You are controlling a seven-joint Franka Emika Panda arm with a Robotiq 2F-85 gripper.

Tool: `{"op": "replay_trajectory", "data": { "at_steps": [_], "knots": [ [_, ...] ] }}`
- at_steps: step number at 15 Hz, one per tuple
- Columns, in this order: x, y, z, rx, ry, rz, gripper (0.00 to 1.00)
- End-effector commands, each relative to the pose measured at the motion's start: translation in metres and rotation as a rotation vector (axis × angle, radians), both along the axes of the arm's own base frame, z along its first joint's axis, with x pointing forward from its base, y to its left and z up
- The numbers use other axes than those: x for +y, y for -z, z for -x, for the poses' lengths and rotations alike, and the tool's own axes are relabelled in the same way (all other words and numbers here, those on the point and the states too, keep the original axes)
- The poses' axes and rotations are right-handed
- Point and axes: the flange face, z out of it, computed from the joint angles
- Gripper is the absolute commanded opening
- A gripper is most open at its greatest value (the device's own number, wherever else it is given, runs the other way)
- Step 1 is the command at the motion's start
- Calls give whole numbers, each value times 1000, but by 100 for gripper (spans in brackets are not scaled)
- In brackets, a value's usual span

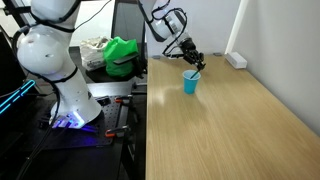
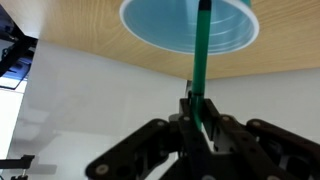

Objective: Put the pen inside the cup

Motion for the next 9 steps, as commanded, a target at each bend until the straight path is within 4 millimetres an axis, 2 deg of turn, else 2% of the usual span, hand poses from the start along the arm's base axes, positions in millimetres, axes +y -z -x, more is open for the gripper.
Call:
{"op": "replay_trajectory", "data": {
  "at_steps": [1,9],
  "knots": [
    [3,5,-2,-26,19,-2,4],
    [7,18,1,-36,29,-12,4]
  ]
}}
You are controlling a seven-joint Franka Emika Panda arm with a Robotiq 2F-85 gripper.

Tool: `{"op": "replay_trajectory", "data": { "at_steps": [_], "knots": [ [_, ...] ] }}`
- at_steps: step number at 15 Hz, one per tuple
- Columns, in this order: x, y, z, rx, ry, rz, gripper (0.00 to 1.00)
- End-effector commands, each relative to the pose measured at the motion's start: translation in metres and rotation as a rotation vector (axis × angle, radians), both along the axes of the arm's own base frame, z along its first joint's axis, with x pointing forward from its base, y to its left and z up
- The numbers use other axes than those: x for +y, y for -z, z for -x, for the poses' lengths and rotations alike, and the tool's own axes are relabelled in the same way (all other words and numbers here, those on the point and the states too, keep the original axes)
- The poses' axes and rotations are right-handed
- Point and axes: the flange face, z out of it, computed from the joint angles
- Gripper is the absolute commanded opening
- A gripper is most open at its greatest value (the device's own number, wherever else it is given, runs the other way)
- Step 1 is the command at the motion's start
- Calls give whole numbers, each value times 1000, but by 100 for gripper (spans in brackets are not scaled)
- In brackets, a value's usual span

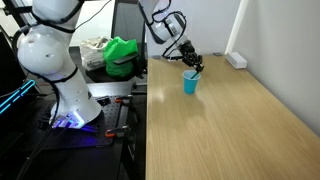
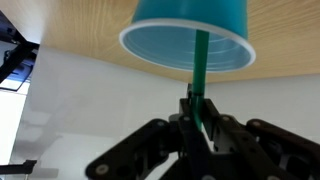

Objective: Put the pen inside the cup

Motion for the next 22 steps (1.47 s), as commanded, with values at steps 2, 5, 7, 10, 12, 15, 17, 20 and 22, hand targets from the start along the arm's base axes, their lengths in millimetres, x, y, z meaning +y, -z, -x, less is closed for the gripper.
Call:
{"op": "replay_trajectory", "data": {
  "at_steps": [2,5,7,10,12,15,17,20,22],
  "knots": [
    [4,6,-1,-30,26,-13,4],
    [3,9,-1,-34,32,-17,4],
    [3,10,0,-31,32,-17,4],
    [3,11,0,-32,31,-16,4],
    [4,10,1,-37,33,-14,4],
    [5,9,2,-54,35,-16,4],
    [5,9,2,-55,33,-18,44],
    [6,9,3,-58,30,-22,65],
    [7,9,4,-66,32,-24,80]
  ]
}}
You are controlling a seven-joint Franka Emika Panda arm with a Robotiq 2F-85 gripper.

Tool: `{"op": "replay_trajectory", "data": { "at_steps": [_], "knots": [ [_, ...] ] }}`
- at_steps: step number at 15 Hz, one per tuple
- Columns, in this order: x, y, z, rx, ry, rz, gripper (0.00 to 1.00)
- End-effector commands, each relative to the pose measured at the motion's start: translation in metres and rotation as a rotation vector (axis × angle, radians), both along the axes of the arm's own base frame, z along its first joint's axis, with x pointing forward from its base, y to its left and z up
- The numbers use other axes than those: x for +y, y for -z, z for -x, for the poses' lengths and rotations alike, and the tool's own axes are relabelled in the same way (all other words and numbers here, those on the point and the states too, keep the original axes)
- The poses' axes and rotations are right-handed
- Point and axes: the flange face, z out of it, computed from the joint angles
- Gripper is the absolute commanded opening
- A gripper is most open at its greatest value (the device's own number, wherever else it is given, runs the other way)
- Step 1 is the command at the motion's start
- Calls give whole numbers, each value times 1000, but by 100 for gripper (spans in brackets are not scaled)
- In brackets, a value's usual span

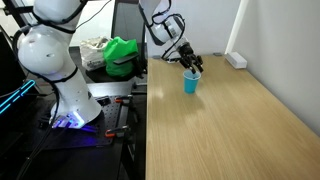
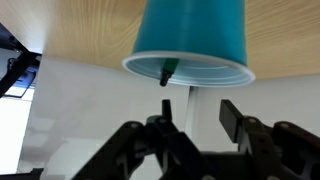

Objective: Put the pen inside the cup

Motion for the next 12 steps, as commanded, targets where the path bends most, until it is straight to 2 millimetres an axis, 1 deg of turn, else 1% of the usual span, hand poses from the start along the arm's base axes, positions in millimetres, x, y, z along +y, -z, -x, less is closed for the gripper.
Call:
{"op": "replay_trajectory", "data": {
  "at_steps": [1,2,3,7,12],
  "knots": [
    [2,-4,0,-34,14,-10,86],
    [2,-4,1,-36,14,-11,95],
    [2,-5,1,-38,14,-11,99],
    [1,-10,4,-44,14,-11,100],
    [-6,-23,7,-50,1,-22,100]
  ]
}}
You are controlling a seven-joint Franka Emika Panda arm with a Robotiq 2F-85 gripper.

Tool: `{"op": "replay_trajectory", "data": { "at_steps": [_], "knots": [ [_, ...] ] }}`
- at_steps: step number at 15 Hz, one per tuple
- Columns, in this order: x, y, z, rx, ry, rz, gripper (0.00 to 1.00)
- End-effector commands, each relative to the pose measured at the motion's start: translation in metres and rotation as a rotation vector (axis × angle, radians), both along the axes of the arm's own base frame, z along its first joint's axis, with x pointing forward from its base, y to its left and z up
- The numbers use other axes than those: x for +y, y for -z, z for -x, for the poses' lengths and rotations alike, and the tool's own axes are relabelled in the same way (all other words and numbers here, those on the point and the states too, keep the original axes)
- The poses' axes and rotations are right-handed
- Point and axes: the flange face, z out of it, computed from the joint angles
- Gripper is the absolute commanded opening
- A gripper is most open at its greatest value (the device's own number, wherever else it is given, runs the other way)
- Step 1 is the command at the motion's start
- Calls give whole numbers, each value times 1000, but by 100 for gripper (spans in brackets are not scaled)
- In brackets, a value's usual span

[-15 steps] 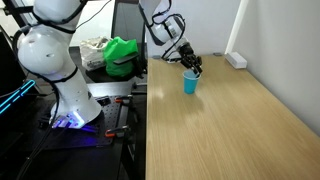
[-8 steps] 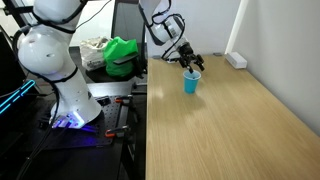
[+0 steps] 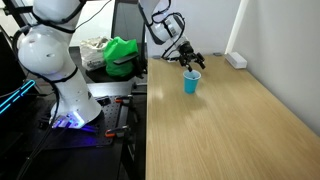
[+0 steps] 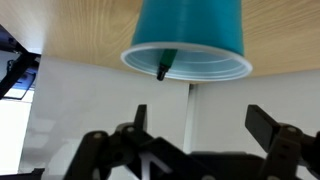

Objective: Put the pen inside the cup

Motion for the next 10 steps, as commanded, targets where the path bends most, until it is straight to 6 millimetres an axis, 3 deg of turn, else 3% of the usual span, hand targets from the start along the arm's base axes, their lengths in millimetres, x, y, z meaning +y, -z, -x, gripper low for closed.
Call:
{"op": "replay_trajectory", "data": {
  "at_steps": [1,10],
  "knots": [
    [-10,-20,9,-38,0,-19,100],
    [-39,-55,21,-42,-98,-118,100]
  ]
}}
